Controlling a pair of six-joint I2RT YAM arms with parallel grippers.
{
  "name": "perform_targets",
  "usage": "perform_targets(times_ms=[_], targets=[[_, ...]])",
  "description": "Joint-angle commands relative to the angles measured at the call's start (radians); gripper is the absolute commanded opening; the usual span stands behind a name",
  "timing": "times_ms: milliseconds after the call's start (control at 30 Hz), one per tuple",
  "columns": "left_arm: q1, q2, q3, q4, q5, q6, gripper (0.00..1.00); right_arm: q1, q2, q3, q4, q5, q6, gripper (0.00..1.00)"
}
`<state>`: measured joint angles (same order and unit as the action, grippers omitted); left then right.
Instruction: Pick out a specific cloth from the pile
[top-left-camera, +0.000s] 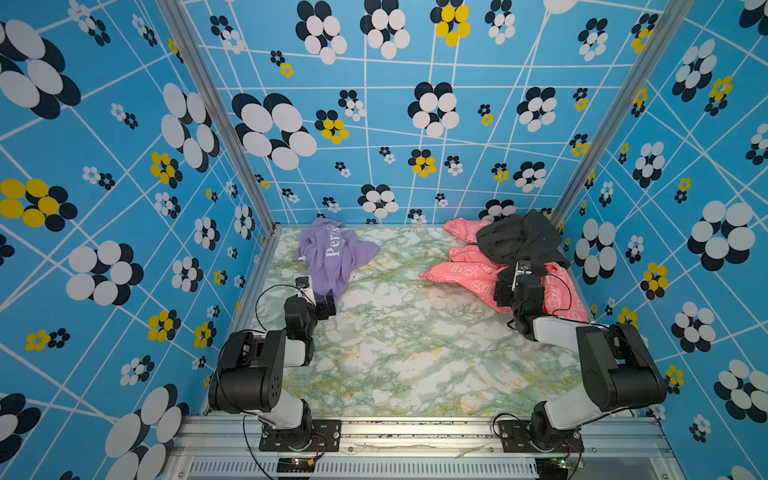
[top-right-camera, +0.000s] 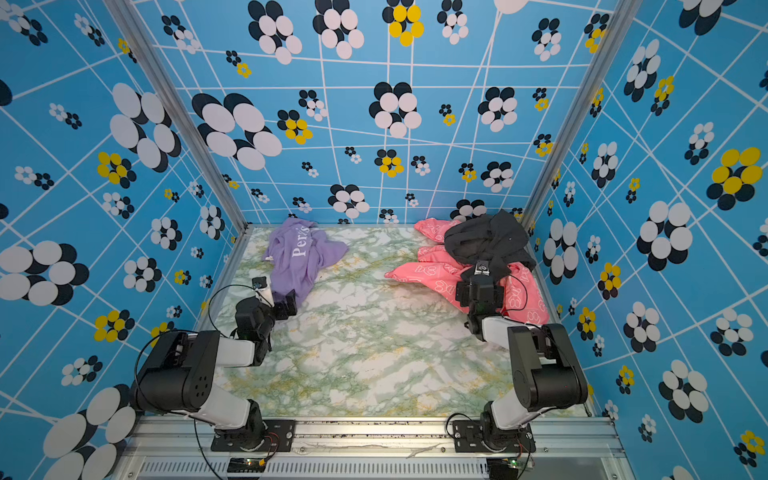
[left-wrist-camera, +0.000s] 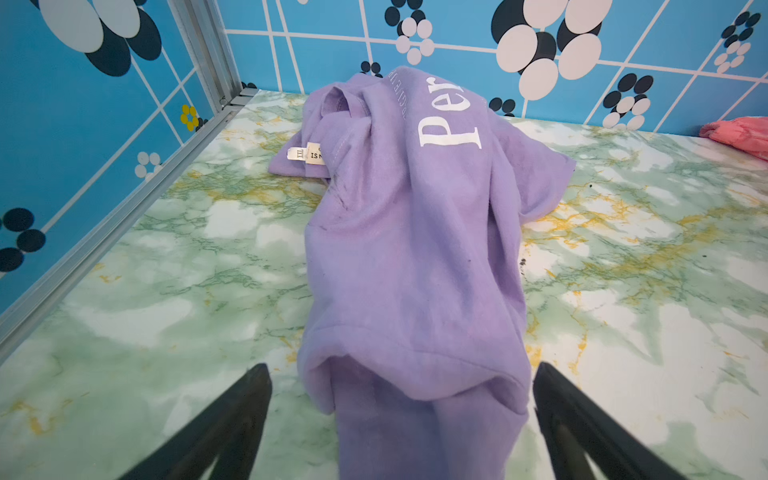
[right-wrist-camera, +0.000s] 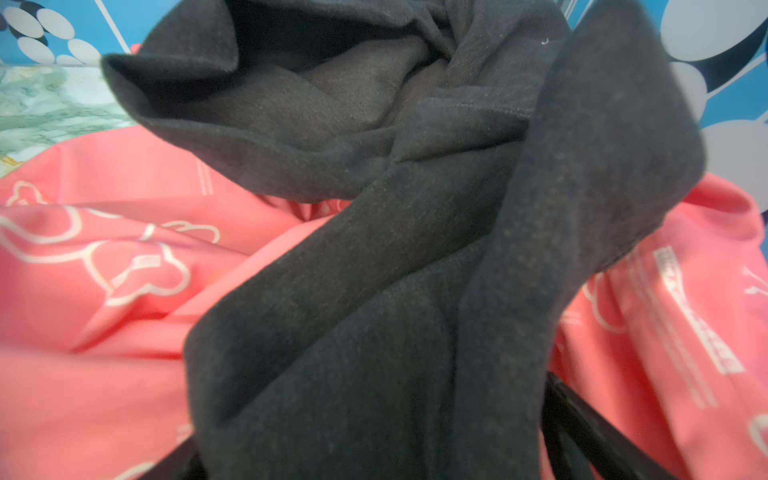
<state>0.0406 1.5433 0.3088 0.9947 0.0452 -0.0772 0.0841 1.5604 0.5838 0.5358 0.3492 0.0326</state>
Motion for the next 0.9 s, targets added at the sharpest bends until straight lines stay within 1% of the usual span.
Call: perform_targets(times_ms=[0, 133, 267, 367, 533, 633, 700, 733, 767, 800, 867], targets=[[-0.007, 0.001, 0.021, 0.013, -0.005, 0.019, 0.99, -0.006, -0.017, -0.012, 0.033, -0.009, -0.011, 0.99], [-0.011, 0.000, 0.033, -0.009, -0.004, 0.024, 0.99, -0.006, -0.019, -0.015, 0.037, -0.011, -0.013, 0.99], [-0.025, 0.003, 0.078, -0.092, 0.060, 0.070, 0.99, -0.006, -0.041, -0.079, 0.135, -0.018, -0.014, 0.99], [-0.033, 0.003, 0.078, -0.090, 0.051, 0.076, 0.99, -0.006, -0.048, -0.110, 0.186, -0.020, -0.012, 0.99], [-0.034, 0.003, 0.078, -0.090, 0.050, 0.076, 0.99, -0.018, -0.048, -0.108, 0.179, -0.046, -0.005, 0.99], [-0.034, 0.003, 0.078, -0.090, 0.050, 0.076, 0.99, -0.025, -0.051, -0.129, 0.213, -0.063, -0.001, 0.99], [-0.034, 0.003, 0.078, -0.090, 0.050, 0.075, 0.99, -0.030, -0.050, -0.173, 0.284, -0.077, 0.000, 0.99], [-0.034, 0.003, 0.078, -0.089, 0.050, 0.076, 0.99, -0.031, -0.036, -0.212, 0.360, -0.098, -0.015, 0.99], [-0.034, 0.003, 0.078, -0.090, 0.051, 0.076, 0.99, -0.029, 0.000, -0.253, 0.491, -0.110, -0.030, 0.99], [-0.034, 0.003, 0.078, -0.090, 0.051, 0.076, 0.99, -0.028, 0.003, -0.260, 0.511, -0.101, -0.031, 0.99], [-0.034, 0.003, 0.079, -0.091, 0.051, 0.076, 0.99, -0.027, -0.026, -0.224, 0.395, -0.084, -0.017, 0.99]])
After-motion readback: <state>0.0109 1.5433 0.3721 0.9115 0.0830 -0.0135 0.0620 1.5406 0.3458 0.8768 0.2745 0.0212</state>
